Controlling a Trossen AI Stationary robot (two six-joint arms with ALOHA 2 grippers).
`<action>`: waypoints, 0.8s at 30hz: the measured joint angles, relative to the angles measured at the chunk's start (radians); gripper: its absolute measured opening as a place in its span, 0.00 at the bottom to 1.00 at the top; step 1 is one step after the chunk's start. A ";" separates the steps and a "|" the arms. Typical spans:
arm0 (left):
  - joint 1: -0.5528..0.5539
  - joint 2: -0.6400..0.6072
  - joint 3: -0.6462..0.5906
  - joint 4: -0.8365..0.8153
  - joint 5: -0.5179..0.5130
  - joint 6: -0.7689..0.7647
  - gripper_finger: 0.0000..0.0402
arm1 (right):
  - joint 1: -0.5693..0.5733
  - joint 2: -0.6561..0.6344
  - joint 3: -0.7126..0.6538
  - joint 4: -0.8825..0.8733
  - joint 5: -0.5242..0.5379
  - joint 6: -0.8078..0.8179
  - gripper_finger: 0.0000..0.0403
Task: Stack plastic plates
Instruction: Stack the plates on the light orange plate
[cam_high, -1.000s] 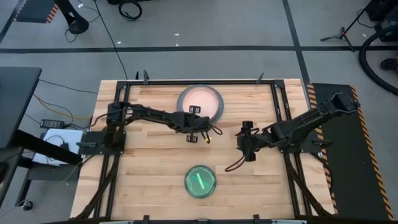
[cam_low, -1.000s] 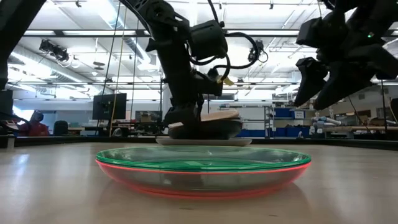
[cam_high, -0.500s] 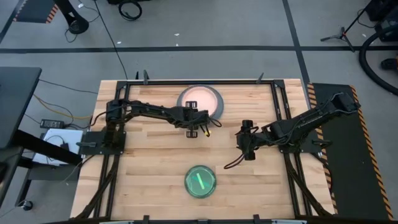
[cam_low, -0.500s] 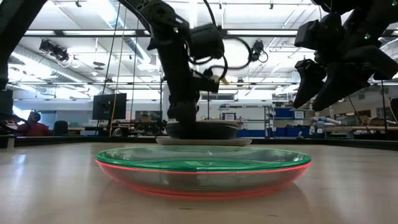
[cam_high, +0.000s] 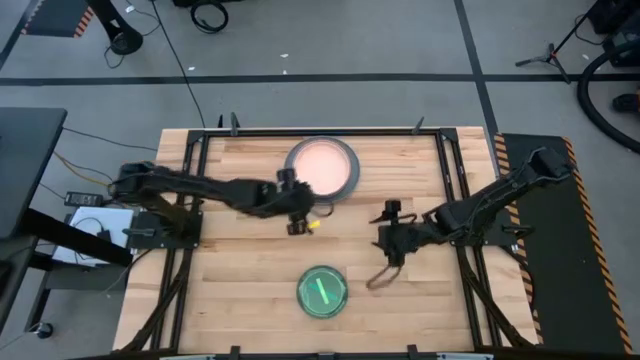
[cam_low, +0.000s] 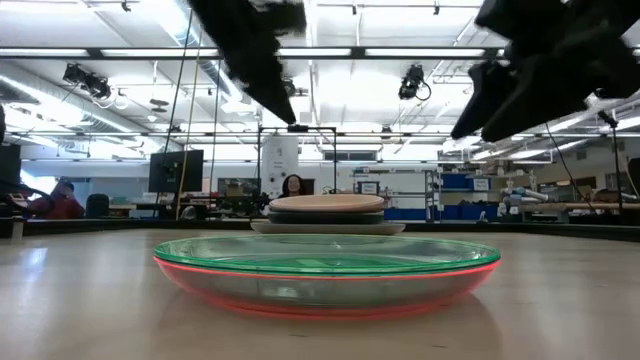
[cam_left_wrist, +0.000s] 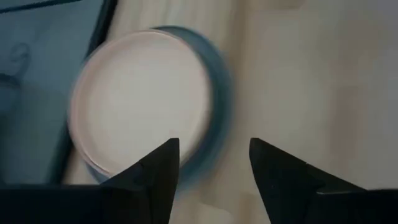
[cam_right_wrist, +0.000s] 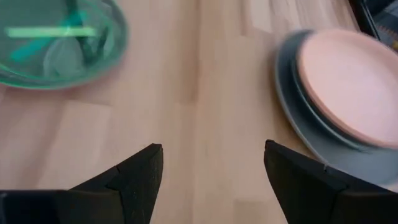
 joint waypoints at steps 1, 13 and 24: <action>-0.028 -0.034 -0.029 0.007 0.000 -0.041 0.49 | 0.027 0.023 0.019 0.001 0.014 0.013 0.70; -0.366 -0.273 -0.219 0.119 -0.205 -0.376 0.45 | 0.219 0.469 0.380 -0.052 0.084 0.035 0.70; -0.673 -0.284 -0.332 0.132 -0.502 -0.607 0.45 | 0.282 0.640 0.602 -0.107 0.047 0.057 0.70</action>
